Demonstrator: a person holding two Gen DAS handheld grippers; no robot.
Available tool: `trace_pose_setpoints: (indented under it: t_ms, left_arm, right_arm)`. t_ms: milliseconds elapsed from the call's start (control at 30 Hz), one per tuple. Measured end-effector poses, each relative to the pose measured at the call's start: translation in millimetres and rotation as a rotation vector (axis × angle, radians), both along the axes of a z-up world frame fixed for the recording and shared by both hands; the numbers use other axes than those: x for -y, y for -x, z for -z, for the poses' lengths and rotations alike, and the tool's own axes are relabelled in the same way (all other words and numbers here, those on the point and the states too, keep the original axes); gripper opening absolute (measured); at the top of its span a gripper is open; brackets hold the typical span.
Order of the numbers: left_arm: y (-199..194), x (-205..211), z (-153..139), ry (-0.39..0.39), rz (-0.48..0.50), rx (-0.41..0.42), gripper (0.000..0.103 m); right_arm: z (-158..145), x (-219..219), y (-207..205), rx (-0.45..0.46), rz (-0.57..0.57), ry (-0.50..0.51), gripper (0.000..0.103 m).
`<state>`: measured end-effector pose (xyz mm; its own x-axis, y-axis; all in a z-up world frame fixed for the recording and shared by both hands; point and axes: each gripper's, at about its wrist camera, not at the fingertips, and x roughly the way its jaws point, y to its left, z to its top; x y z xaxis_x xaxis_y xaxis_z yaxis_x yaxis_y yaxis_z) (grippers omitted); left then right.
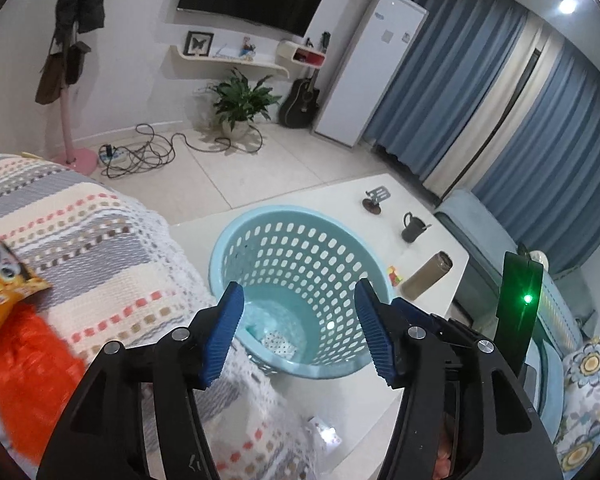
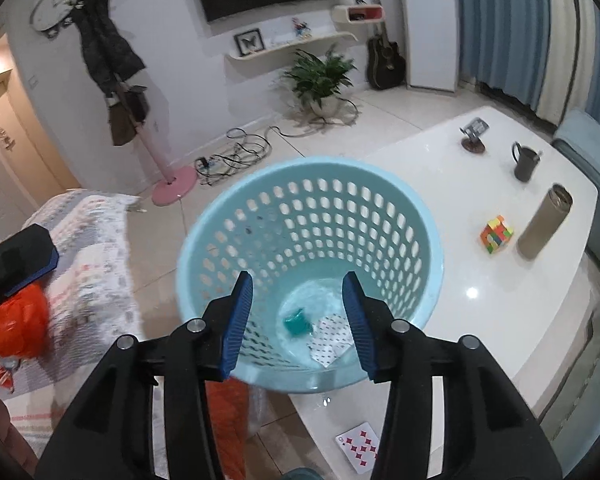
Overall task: Collect trash
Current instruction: 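Carry both items over the blue basket and open both tools to drop them, then grasp the orange plastic bag with the right tool while the left tool grasps the white milk carton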
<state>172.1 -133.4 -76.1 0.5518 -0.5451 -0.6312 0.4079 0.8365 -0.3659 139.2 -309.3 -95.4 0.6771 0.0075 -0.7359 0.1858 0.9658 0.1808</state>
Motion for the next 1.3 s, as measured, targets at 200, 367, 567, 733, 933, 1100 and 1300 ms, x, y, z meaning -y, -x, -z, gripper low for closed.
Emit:
trace_pose_setpoints:
  t_ms: [200,367,567,733,933,1100,1300]
  left_arm:
    - [44.8,-42.3,-39.4,0.031,-0.064,0.103,0.056]
    - [80.9,-95.3,-62.1,0.027,-0.175,0.171,0.058]
    - [118.9,-190.3,-59.0,-0.021,-0.409,0.178,0.060]
    - [142.6,-276.8,-38.5,-0.026,-0.588,0.115,0.060]
    - [157.4,-357.3,-16.0,-0.037,-0.756,0.039,0.062]
    - [152.1,-390.9,2.6,0.035,-0.773,-0.015,0.073]
    - [145.6,-397.6,19.8,0.103,-0.672,-0.067,0.073]
  right_arm:
    - [-47.3,-47.2,20.8,0.139,-0.118,0.031,0.043]
    - [-70.4,-111.9,31.3,0.240,-0.288,0.059,0.048]
    - [-60.4,-176.7,24.4,0.239,-0.446,0.066,0.053]
    - [-40.2,-222.7,12.4,0.201,-0.542,0.110,0.067]
    - [-22.7,-247.7,-2.5,0.140,-0.573,0.101,0.075]
    - [-12.8,-257.4,-8.5,0.082,-0.610,0.041,0.078]
    - [-9.8,-262.0,-7.2,0.047,-0.657,0.024,0.067]
